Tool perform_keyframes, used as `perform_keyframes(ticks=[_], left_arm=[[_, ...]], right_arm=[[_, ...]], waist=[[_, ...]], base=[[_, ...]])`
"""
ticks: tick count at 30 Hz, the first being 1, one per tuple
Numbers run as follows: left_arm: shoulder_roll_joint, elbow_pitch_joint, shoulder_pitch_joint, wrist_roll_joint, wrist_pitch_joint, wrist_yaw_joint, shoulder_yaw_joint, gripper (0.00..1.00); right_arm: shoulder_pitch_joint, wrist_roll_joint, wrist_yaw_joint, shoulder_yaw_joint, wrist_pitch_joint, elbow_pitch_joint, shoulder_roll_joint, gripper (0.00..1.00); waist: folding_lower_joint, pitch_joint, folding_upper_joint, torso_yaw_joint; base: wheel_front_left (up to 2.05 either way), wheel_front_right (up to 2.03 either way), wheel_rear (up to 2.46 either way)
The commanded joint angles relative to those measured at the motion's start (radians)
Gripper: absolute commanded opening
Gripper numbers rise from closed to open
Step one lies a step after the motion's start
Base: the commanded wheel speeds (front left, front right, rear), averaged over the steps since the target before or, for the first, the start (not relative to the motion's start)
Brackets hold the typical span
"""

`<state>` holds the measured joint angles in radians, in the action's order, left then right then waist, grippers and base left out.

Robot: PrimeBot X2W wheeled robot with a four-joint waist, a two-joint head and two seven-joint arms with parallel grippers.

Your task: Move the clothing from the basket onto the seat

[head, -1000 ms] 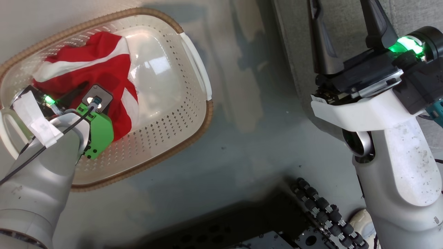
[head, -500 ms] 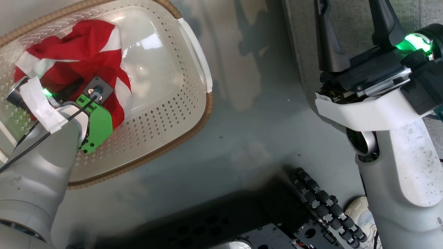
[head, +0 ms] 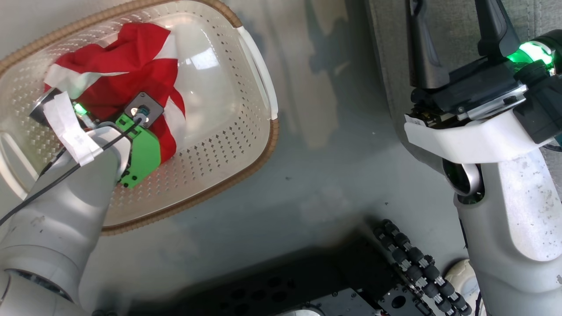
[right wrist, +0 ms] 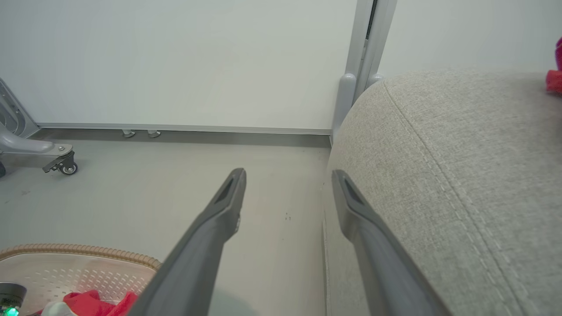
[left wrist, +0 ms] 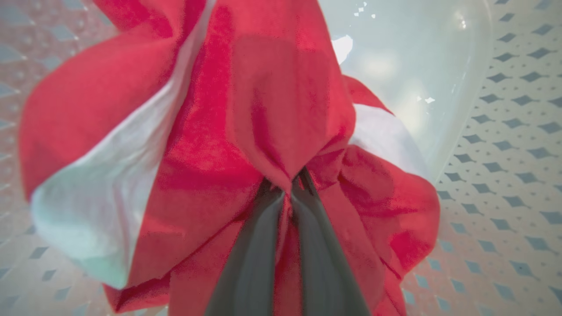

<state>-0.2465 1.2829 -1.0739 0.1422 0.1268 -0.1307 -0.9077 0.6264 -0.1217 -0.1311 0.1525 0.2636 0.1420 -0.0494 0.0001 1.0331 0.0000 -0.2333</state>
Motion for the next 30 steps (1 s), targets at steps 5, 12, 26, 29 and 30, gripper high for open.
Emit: perform_keyframes(ticks=[5, 12, 26, 29, 30], left_arm=[[0.031, -0.009, -0.003, 0.028, 0.076, 0.0, -0.015, 0.0], [0.071, -0.034, 0.033, 0.079, 0.129, 0.0, -0.013, 0.0], [0.086, -0.313, 0.19, 0.113, 0.139, 0.013, 0.027, 0.0], [0.081, -0.38, 0.236, 0.119, 0.139, 0.021, 0.053, 0.0], [0.08, -0.405, 0.252, 0.118, 0.139, 0.025, 0.061, 0.0]], right_arm=[[-0.009, 0.008, 0.001, -0.012, 0.002, -0.02, -0.002, 1.0], [-0.032, 0.018, 0.001, -0.025, 0.002, -0.059, -0.002, 1.0], [-0.147, 0.035, 0.001, -0.065, 0.002, -0.153, -0.003, 1.0], [-0.177, 0.034, 0.001, -0.073, 0.002, -0.17, -0.006, 1.0], [-0.189, 0.033, 0.001, -0.077, 0.002, -0.175, -0.008, 1.0]], waist=[[-0.0001, -0.079, 0.0, 0.035], [-0.0001, -0.194, 0.0, 0.074], [-0.0001, -0.468, 0.0, 0.168], [-0.0001, -0.521, 0.0, 0.186], [-0.0001, -0.544, 0.0, 0.193]], base=[[0.0, 0.0, 0.0], [0.0, 0.0, 0.0], [0.0, 0.0, 0.0], [0.0, 0.0, 0.0], [0.0, 0.0, 0.0]])
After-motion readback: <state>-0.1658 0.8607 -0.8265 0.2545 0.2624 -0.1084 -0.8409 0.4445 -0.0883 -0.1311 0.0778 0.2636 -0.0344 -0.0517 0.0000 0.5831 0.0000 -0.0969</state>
